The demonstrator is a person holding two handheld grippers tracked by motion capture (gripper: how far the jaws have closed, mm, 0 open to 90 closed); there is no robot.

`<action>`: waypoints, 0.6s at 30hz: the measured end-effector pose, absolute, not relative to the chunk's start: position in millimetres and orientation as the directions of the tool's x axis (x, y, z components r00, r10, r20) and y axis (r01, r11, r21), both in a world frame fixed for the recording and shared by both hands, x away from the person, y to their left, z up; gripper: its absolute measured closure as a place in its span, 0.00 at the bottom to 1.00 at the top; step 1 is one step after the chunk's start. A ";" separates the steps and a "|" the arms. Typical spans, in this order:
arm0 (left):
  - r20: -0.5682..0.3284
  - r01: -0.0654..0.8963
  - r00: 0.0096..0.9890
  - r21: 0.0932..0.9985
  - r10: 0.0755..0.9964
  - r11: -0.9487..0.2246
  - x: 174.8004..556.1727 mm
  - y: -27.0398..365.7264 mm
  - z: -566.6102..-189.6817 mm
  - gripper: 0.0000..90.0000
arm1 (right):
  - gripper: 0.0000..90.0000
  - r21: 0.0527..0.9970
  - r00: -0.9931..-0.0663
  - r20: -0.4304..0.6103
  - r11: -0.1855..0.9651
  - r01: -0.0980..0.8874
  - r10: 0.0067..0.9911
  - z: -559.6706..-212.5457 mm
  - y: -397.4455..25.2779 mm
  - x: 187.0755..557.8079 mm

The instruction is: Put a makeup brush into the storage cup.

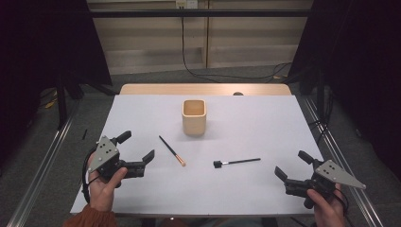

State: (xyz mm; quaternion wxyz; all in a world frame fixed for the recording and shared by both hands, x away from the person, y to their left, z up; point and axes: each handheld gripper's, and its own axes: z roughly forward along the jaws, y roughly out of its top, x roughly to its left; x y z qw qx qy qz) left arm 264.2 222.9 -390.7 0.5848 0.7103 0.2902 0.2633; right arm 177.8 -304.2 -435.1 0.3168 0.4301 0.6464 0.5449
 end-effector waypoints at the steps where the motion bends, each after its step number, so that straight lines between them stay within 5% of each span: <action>1: 0.035 0.104 0.697 0.984 0.716 -0.148 265.4 221.5 -388.8 0.03 | 0.00 0.977 -0.430 0.060 0.036 0.212 0.901 -435.1 -303.9 177.8; 18: 0.034 0.099 0.716 0.984 0.698 -0.148 293.4 209.1 -377.9 0.02 | 0.00 0.975 -0.445 0.045 0.058 0.216 0.894 -435.1 -302.2 178.2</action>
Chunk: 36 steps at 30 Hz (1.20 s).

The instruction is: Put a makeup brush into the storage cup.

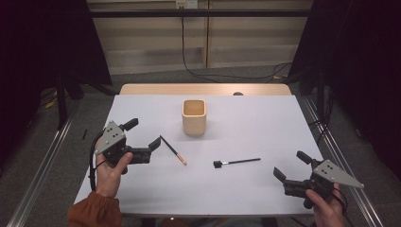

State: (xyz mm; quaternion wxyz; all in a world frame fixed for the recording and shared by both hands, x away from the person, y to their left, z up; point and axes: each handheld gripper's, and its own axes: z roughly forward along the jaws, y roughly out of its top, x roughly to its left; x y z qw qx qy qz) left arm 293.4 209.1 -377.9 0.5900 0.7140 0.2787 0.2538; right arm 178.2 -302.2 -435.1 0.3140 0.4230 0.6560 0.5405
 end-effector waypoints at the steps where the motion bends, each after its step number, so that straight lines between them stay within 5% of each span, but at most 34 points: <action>1: 0.036 0.097 0.713 0.984 0.701 -0.150 295.0 209.0 -377.7 0.02 | 0.00 0.975 -0.445 0.045 0.058 0.216 0.894 -435.1 -302.2 178.2; 36: -0.006 0.155 0.738 0.975 0.675 -0.161 364.4 188.9 -374.8 0.02 | 0.00 0.974 -0.448 0.055 0.050 0.219 0.892 -435.7 -301.3 179.4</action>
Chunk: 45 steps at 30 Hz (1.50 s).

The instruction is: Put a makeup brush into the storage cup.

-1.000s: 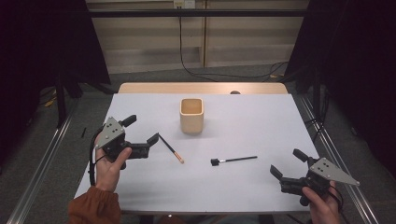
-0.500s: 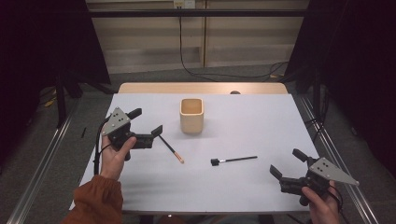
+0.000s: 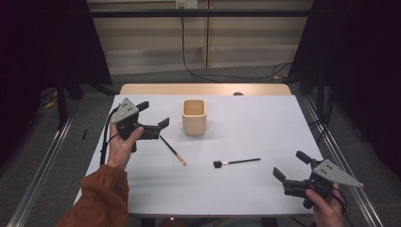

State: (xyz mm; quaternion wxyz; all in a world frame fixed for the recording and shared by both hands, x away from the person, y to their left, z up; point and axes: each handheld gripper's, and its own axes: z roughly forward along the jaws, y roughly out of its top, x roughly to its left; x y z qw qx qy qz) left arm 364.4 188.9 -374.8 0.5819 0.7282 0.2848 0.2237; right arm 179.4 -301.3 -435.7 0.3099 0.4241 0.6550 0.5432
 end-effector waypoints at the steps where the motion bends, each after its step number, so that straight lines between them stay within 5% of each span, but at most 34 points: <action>1: -0.005 0.152 0.737 0.976 0.676 -0.158 365.6 188.5 -374.9 0.02 | 0.00 0.974 -0.449 0.057 0.049 0.222 0.892 -435.9 -301.2 179.4; 14: -0.011 0.178 0.751 0.966 0.661 -0.186 381.4 184.6 -373.5 0.03 | 0.00 0.974 -0.450 0.058 0.049 0.223 0.891 -435.9 -301.2 179.4; 27: 0.025 0.252 0.768 0.907 0.639 -0.338 385.7 179.4 -372.2 0.03 | 0.00 0.973 -0.455 0.051 0.059 0.224 0.889 -436.1 -301.0 180.2; 45: -0.063 0.405 0.842 0.731 0.536 -0.550 393.2 172.3 -379.1 0.05 | 0.00 0.973 -0.457 0.048 0.062 0.222 0.888 -436.0 -301.2 179.9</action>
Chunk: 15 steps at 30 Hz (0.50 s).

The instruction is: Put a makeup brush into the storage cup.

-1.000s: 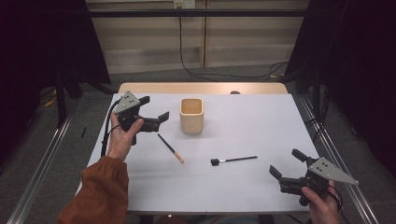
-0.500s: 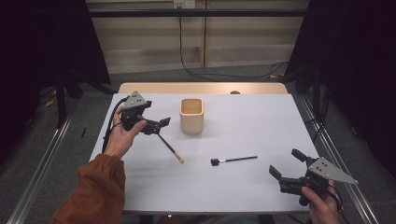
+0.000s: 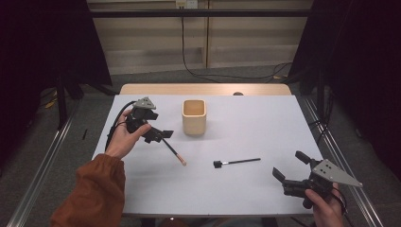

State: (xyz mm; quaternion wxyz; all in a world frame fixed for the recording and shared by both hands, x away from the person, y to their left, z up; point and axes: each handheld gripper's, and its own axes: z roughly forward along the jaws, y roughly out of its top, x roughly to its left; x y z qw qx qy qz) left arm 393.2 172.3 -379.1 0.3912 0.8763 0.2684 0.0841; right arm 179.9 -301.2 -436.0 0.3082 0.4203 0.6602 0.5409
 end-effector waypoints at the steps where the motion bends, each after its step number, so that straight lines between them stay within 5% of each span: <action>1: -0.068 0.411 0.845 0.717 0.530 -0.563 393.3 171.6 -380.1 0.05 | 0.00 0.973 -0.457 0.048 0.061 0.221 0.888 -435.9 -301.2 179.9; 15: -0.078 0.444 0.874 0.528 0.479 -0.724 395.4 158.9 -394.0 0.05 | 0.00 0.974 -0.455 0.054 0.054 0.221 0.889 -435.7 -300.8 179.6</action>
